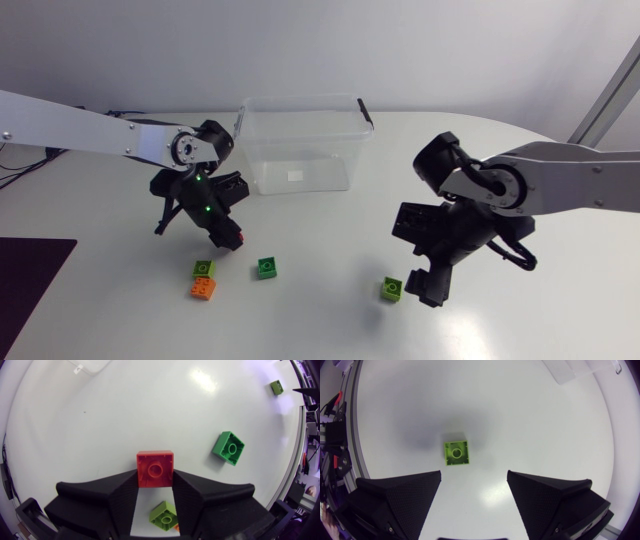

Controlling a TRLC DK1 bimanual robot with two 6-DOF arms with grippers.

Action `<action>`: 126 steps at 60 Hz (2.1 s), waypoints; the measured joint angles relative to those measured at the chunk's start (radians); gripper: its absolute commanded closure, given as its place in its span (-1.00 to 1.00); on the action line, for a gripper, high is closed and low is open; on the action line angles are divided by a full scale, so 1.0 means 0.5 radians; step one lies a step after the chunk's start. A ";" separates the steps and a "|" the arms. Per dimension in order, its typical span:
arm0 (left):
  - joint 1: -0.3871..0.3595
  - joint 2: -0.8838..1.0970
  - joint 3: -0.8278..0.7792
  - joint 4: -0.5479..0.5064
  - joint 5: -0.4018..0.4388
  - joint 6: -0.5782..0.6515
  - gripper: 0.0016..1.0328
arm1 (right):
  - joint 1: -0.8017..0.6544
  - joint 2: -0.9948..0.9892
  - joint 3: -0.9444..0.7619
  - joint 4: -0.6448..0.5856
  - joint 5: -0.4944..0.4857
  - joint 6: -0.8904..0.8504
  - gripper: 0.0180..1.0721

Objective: Place the duplo bricks in the container

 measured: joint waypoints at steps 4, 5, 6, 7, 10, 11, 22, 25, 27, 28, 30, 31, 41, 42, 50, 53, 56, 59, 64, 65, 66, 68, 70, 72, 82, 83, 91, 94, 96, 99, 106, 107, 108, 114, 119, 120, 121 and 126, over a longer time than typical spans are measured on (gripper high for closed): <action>-0.002 -0.085 0.004 -0.005 0.005 0.000 0.35 | 0.049 0.045 0.017 -0.004 0.000 -0.014 -0.80; -0.002 -0.115 0.008 -0.009 0.010 0.000 0.35 | 0.067 0.060 0.024 -0.004 -0.001 -0.014 -0.80; -0.001 -0.137 0.014 -0.015 0.013 0.000 0.35 | 0.079 0.070 0.030 -0.004 -0.001 -0.015 -0.80; -0.001 -0.168 0.024 -0.024 0.016 0.000 0.35 | 0.095 0.085 0.038 -0.004 -0.002 -0.015 -0.80; 0.002 -0.228 0.050 -0.047 0.037 0.000 0.35 | 0.126 0.121 0.056 -0.003 -0.001 -0.015 -0.80; 0.005 -0.244 0.060 -0.053 0.045 0.000 0.35 | 0.134 0.132 0.060 -0.003 -0.002 -0.015 -0.80; 0.032 -0.426 0.161 -0.081 0.149 -0.002 0.35 | 0.160 0.269 0.082 0.014 -0.005 -0.029 -0.70; 0.046 -0.457 0.204 -0.082 0.187 -0.007 0.35 | 0.160 0.298 0.082 0.027 -0.006 -0.029 -0.70; 0.050 -0.474 0.237 -0.082 0.214 -0.011 0.35 | 0.160 0.322 0.082 0.044 -0.006 -0.029 -0.69; 0.053 -0.481 0.249 -0.082 0.215 -0.018 0.35 | 0.160 0.330 0.082 0.053 -0.007 -0.029 -0.68; 0.060 -0.494 0.279 -0.082 0.229 -0.025 0.35 | 0.160 0.349 0.082 0.072 -0.006 -0.029 -0.62; 0.060 -0.500 0.295 -0.082 0.239 -0.029 0.35 | 0.160 0.360 0.082 0.081 -0.006 -0.029 -0.61; 0.062 -0.516 0.397 -0.031 0.295 -0.087 0.35 | 0.160 0.439 0.082 0.127 0.001 -0.030 -0.37; 0.062 -0.516 0.401 -0.014 0.304 -0.095 0.35 | 0.160 0.443 0.082 0.129 0.001 -0.029 -0.34; 0.069 -0.516 0.426 0.131 0.339 -0.184 0.34 | 0.167 0.492 0.082 0.166 0.002 -0.031 0.27; 0.080 -0.515 0.439 0.171 0.365 -0.220 0.34 | 0.169 0.502 0.085 0.169 0.001 -0.038 0.34; 0.093 -0.509 0.454 0.200 0.389 -0.248 0.34 | 0.169 0.507 0.091 0.169 0.002 -0.043 0.44; 0.102 -0.498 0.468 0.246 0.405 -0.272 0.34 | 0.169 0.513 0.096 0.163 0.009 -0.044 0.53; 0.116 -0.478 0.482 0.324 0.439 -0.313 0.34 | 0.169 0.515 0.117 0.110 0.037 -0.045 0.54; 0.117 -0.473 0.482 0.348 0.446 -0.328 0.34 | 0.169 0.514 0.117 0.099 0.048 -0.044 0.55; 0.119 -0.468 0.482 0.370 0.452 -0.342 0.34 | 0.169 0.513 0.118 0.089 0.055 -0.046 0.55; 0.120 -0.459 0.482 0.419 0.462 -0.362 0.34 | 0.169 0.509 0.122 0.047 0.062 -0.046 0.56; 0.120 -0.448 0.482 0.472 0.468 -0.396 0.33 | 0.169 0.498 0.130 0.000 0.063 -0.045 0.56; 0.120 -0.436 0.483 0.520 0.474 -0.419 0.31 | 0.169 0.479 0.145 -0.054 0.066 -0.045 0.56; 0.120 -0.306 0.531 0.742 0.481 -0.549 0.30 | 0.169 0.306 0.356 -0.246 0.059 -0.043 0.56; 0.120 -0.291 0.535 0.770 0.481 -0.553 0.29 | 0.169 0.288 0.386 -0.257 0.059 -0.042 0.56; 0.120 -0.135 0.645 0.819 0.483 -0.614 0.28 | 0.169 0.198 0.547 -0.304 0.036 -0.014 0.56; 0.120 -0.070 0.707 0.822 0.482 -0.626 0.28 | 0.169 0.180 0.588 -0.325 0.007 0.005 0.56; 0.120 -0.028 0.755 0.822 0.481 -0.639 0.26 | 0.169 0.174 0.614 -0.336 -0.008 0.017 0.56; 0.120 0.037 0.835 0.824 0.481 -0.657 0.24 | 0.169 0.173 0.655 -0.349 -0.023 0.034 0.56; 0.116 0.157 0.998 0.809 0.460 -0.670 -0.16 | 0.169 0.173 0.739 -0.354 -0.060 0.087 0.56; 0.114 0.173 1.022 0.797 0.445 -0.670 -0.27 | 0.169 0.173 0.753 -0.354 -0.060 0.092 0.56; 0.113 0.188 1.041 0.785 0.430 -0.670 -0.50 | 0.169 0.173 0.771 -0.353 -0.061 0.108 0.56; 0.094 0.353 1.296 0.543 0.365 -0.669 -0.94 | 0.169 0.173 0.890 -0.353 -0.079 0.145 0.56; 0.086 0.465 1.438 0.428 0.359 -0.668 -0.94 | 0.169 0.174 1.012 -0.353 -0.090 0.186 0.56; 0.085 0.477 1.450 0.402 0.356 -0.667 -0.94 | 0.169 0.175 1.039 -0.353 -0.092 0.192 0.56; 0.085 0.488 1.467 0.365 0.350 -0.661 -0.93 | 0.169 0.178 1.065 -0.353 -0.091 0.203 0.56; 0.096 0.502 1.514 0.183 0.330 -0.652 -0.92 | 0.169 0.215 1.240 -0.348 -0.100 0.246 0.56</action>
